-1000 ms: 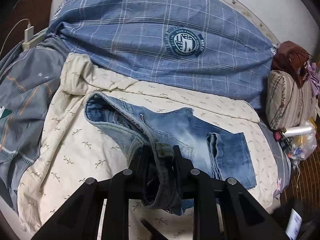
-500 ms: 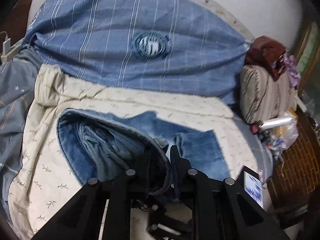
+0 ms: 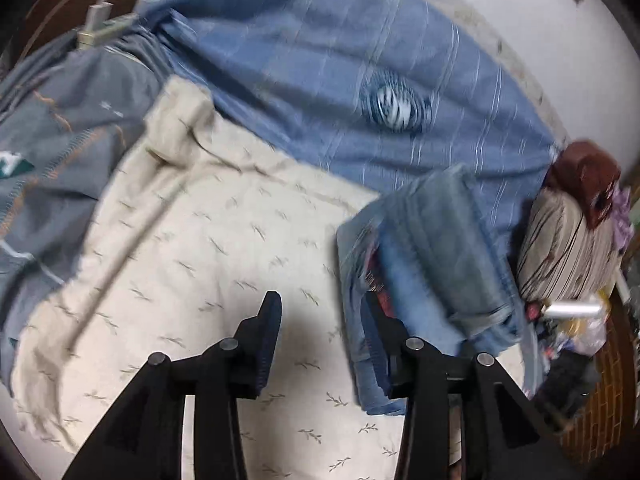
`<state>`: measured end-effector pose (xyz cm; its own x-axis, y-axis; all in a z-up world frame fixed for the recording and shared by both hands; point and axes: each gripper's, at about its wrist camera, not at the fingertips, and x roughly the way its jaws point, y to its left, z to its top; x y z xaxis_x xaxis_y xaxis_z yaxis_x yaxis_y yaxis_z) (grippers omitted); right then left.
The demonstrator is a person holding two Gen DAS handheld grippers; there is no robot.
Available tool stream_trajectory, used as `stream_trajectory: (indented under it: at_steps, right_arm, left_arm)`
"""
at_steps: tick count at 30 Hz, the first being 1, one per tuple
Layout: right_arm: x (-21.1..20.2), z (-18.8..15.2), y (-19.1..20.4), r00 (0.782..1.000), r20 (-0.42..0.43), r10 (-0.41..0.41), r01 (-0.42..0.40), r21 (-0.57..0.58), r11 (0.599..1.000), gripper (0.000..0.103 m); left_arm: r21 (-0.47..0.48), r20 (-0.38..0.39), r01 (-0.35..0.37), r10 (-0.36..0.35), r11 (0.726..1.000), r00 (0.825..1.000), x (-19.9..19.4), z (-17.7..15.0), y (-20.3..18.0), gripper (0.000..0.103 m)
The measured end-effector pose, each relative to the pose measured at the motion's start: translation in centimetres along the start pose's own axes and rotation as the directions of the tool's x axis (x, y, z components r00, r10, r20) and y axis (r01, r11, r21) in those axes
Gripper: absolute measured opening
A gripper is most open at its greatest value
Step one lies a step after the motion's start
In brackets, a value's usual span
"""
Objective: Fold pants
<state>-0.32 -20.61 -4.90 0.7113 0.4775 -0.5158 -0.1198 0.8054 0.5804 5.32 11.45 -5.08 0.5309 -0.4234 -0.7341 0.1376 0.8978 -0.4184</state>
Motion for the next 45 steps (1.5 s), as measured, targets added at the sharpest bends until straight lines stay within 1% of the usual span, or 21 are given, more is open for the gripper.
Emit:
stream_trajectory:
  at_steps: [4, 8, 9, 11, 14, 17, 19, 20, 22, 24, 25, 28, 30, 33, 35, 37, 38, 40, 41, 43, 45]
  right_arm:
    - [-2.7, 0.3, -2.0, 1.0, 0.027, -0.012, 0.011, 0.058, 0.998, 0.019]
    - [-5.5, 0.7, -4.0, 0.997, 0.072, -0.039, 0.031, 0.11, 0.993, 0.018]
    - [-6.0, 0.7, -4.7, 0.996, 0.074, -0.044, 0.034, 0.132, 0.991, 0.018]
    - [-6.9, 0.6, -6.4, 0.995, 0.071, -0.071, 0.056, 0.19, 0.98, 0.018]
    - [-7.8, -0.2, -9.3, 0.994, 0.054, -0.095, 0.075, 0.293, 0.953, 0.018]
    - [-8.2, -1.0, -10.8, 0.992, 0.028, -0.119, 0.103, 0.334, 0.937, 0.018]
    - [-7.7, -1.9, -11.6, 0.994, -0.024, -0.107, 0.108, 0.368, 0.924, 0.018]
    - [-7.5, -2.2, -11.9, 0.994, -0.043, -0.101, 0.11, 0.383, 0.917, 0.018]
    - [-6.6, -2.9, -12.9, 0.993, -0.092, -0.08, 0.112, 0.434, 0.894, 0.019]
    - [-6.6, -2.7, -13.7, 0.994, -0.1, -0.043, 0.088, 0.497, 0.863, 0.022]
    - [-6.9, -2.5, -13.8, 0.994, -0.102, -0.039, 0.085, 0.504, 0.859, 0.022]
    - [-7.9, -2.0, -13.4, 0.993, -0.104, -0.055, 0.099, 0.48, 0.871, 0.028]
    - [-9.1, -1.8, -13.0, 0.993, -0.096, -0.07, 0.106, 0.454, 0.885, 0.028]
    - [-12.1, -1.1, -12.5, 0.987, -0.044, -0.155, 0.16, 0.403, 0.901, 0.028]
    - [-13.3, -0.2, -12.3, 0.978, -0.005, -0.209, 0.195, 0.384, 0.902, 0.028]
    - [-13.5, 1.1, -11.6, 0.973, 0.034, -0.229, 0.205, 0.339, 0.918, 0.028]
    - [-13.0, 1.8, -11.2, 0.972, 0.035, -0.231, 0.208, 0.315, 0.926, 0.028]
    - [-11.0, 3.6, -10.5, 0.974, 0.011, -0.225, 0.216, 0.242, 0.946, 0.028]
    - [-10.5, 4.1, -10.4, 0.974, 0.005, -0.227, 0.22, 0.224, 0.949, 0.028]
    - [-8.1, 5.9, -10.2, 0.971, -0.014, -0.238, 0.237, 0.176, 0.956, 0.028]
    - [-6.0, 7.2, -10.4, 0.972, -0.025, -0.234, 0.235, 0.159, 0.959, 0.028]
  left_arm:
    - [0.085, -0.071, 0.01, -0.004, 0.996, 0.997, 4.1, -0.6, -4.5, 0.042]
    - [0.227, -0.118, 0.04, -0.013, 0.973, 0.993, 7.6, -1.4, -11.2, 0.042]
    - [0.262, -0.133, 0.051, -0.017, 0.964, 0.991, 8.2, -1.8, -12.6, 0.042]
    - [0.354, -0.169, 0.069, -0.009, 0.933, 0.986, 9.7, -3.2, -16.1, 0.042]
    - [0.45, -0.201, 0.082, 0.012, 0.889, 0.979, 11.4, -5.4, -19.9, 0.042]
    - [0.518, -0.198, 0.06, 0.051, 0.853, 0.979, 12.7, -7.3, -21.7, 0.043]
    - [0.548, -0.19, 0.048, 0.069, 0.835, 0.979, 13.0, -8.2, -21.8, 0.044]
    - [0.552, -0.194, 0.047, 0.074, 0.832, 0.978, 13.0, -8.4, -21.6, 0.045]
    - [0.53, -0.207, 0.064, 0.056, 0.846, 0.977, 13.3, -8.2, -21.0, 0.045]
    - [0.502, -0.216, 0.087, 0.028, 0.86, 0.976, 13.3, -7.7, -20.4, 0.045]
    - [0.489, -0.22, 0.097, 0.014, 0.867, 0.975, 13.0, -7.5, -20.2, 0.045]
    - [0.456, -0.212, 0.136, -0.041, 0.88, 0.976, 11.6, -6.6, -19.4, 0.046]
    - [0.452, -0.18, 0.135, -0.058, 0.882, 0.982, 10.6, -5.9, -18.9, 0.05]
    - [0.433, -0.112, 0.121, -0.079, 0.893, 0.991, 9.2, -4.6, -17.3, 0.058]
    - [0.428, -0.044, 0.062, -0.048, 0.902, 0.998, 9.0, -3.6, -16.4, 0.058]
    - [0.405, -0.007, 0.013, -0.011, 0.914, 1.0, 9.7, -2.7, -15.8, 0.058]
    - [0.395, -0.003, -0.003, 0.004, 0.919, 1.0, 9.9, -2.5, -15.4, 0.058]
    - [0.381, 0.01, -0.072, 0.074, 0.922, 0.997, 11.5, -1.9, -15.2, 0.058]
    - [0.379, 0.018, -0.091, 0.091, 0.921, 0.996, 12.0, -1.8, -15.2, 0.058]
    - [0.369, 0.025, -0.102, 0.1, 0.924, 0.995, 13.0, -1.7, -14.9, 0.058]
    - [0.375, 0.024, -0.108, 0.107, 0.921, 0.994, 13.8, -1.8, -14.9, 0.058]
